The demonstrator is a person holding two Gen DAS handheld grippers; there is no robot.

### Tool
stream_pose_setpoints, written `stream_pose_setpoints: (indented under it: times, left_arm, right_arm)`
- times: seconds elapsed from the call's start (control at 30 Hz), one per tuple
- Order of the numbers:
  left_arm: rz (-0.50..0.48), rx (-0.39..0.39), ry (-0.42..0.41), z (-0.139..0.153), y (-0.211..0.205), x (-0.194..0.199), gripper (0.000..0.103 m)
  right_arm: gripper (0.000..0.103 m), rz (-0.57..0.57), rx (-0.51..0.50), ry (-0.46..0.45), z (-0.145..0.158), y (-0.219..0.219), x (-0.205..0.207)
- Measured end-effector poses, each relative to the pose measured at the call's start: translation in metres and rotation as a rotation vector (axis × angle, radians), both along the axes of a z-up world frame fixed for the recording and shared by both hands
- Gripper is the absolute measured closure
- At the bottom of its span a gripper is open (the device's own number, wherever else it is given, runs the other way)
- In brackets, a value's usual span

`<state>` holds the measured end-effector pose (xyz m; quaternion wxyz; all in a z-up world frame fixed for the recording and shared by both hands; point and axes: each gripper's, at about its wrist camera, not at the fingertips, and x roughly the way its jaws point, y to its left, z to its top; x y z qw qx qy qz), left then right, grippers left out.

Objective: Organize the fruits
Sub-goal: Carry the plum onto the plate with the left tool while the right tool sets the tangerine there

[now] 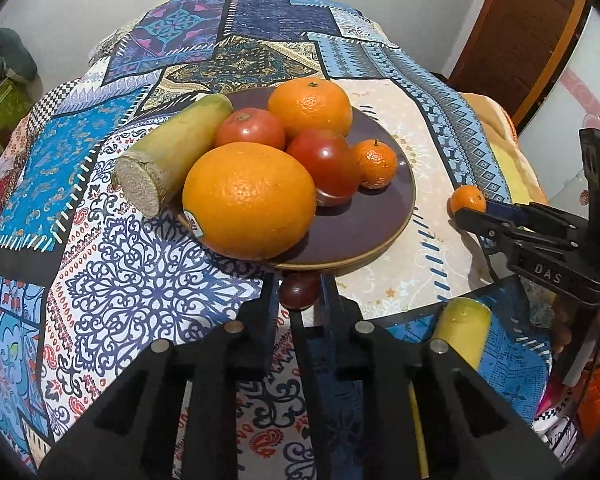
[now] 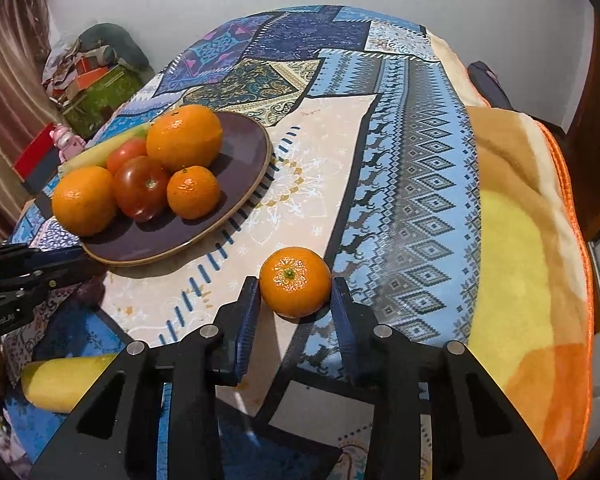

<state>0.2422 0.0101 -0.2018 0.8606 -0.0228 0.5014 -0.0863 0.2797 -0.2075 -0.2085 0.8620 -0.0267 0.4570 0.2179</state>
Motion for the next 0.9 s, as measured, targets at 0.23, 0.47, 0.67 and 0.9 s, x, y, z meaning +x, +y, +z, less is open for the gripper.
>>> stream_pose_setpoints:
  times: [0.23,0.47,0.67,0.9]
  left_arm:
    - [0.019,-0.016,-0.005,0.006,0.005,-0.006,0.084]
    - [0.022,-0.031,-0.033,0.021,0.008,-0.015,0.084]
    - [0.011,-0.042,-0.061,0.03,0.003,-0.016,0.084]
    - [0.017,-0.074,-0.061,0.028,-0.002,-0.005,0.084]
  right_arm:
    - [0.07,0.038,0.025,-0.012,0.009,0.012,-0.01]
    - [0.07,0.074,0.054,-0.039,0.023,0.027,-0.016]
    - [0.07,0.097,0.065,-0.05,0.027,0.041,-0.015]
    - [0.07,0.115,0.08,-0.048,0.025,0.057,-0.007]
